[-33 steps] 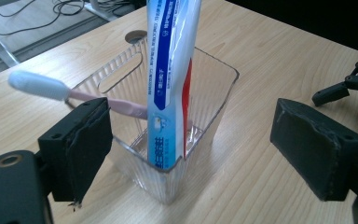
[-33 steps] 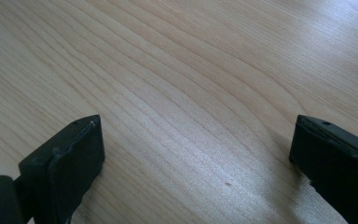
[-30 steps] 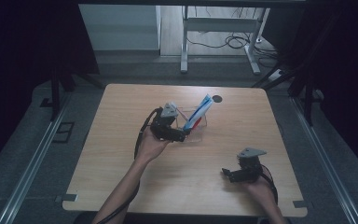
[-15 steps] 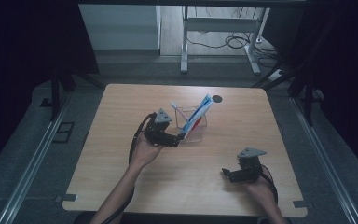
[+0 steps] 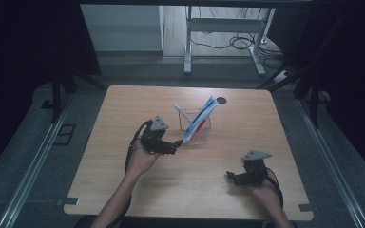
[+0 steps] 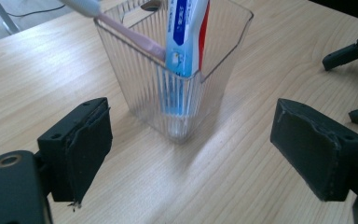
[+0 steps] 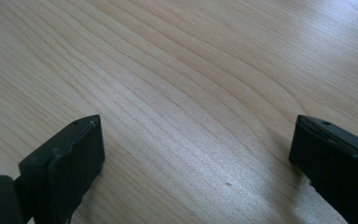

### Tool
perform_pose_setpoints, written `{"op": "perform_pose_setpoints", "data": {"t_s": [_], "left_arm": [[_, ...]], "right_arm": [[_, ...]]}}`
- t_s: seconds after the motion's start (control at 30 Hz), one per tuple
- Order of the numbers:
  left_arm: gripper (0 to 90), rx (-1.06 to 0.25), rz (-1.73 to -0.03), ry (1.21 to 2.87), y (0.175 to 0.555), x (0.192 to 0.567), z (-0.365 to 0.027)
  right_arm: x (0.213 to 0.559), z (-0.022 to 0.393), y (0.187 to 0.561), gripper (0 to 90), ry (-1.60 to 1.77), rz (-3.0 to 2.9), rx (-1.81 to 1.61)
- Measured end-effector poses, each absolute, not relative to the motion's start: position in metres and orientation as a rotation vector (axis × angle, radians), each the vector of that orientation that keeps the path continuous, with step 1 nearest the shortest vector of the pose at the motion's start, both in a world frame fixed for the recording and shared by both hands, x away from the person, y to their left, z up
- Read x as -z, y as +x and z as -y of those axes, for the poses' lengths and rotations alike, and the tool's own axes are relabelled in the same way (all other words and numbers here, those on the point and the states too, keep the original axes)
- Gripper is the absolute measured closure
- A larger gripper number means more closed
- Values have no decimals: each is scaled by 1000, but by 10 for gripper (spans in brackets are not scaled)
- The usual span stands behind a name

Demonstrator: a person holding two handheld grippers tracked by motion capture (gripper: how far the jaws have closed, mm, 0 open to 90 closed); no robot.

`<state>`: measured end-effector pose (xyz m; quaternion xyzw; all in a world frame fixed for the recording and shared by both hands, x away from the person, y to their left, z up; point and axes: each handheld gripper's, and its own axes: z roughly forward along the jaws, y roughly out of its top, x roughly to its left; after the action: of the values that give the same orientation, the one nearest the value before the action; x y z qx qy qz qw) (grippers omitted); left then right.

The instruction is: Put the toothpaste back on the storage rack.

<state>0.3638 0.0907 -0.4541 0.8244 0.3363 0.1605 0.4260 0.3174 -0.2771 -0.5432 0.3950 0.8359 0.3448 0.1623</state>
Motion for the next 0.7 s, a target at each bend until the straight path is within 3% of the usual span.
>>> {"op": "perform_pose_setpoints", "data": {"t_s": [0.7], "left_arm": [[130, -391, -890, 2050, 342, 478, -113]], "right_arm": [[543, 277, 317, 32, 1127, -2384, -986]]}}
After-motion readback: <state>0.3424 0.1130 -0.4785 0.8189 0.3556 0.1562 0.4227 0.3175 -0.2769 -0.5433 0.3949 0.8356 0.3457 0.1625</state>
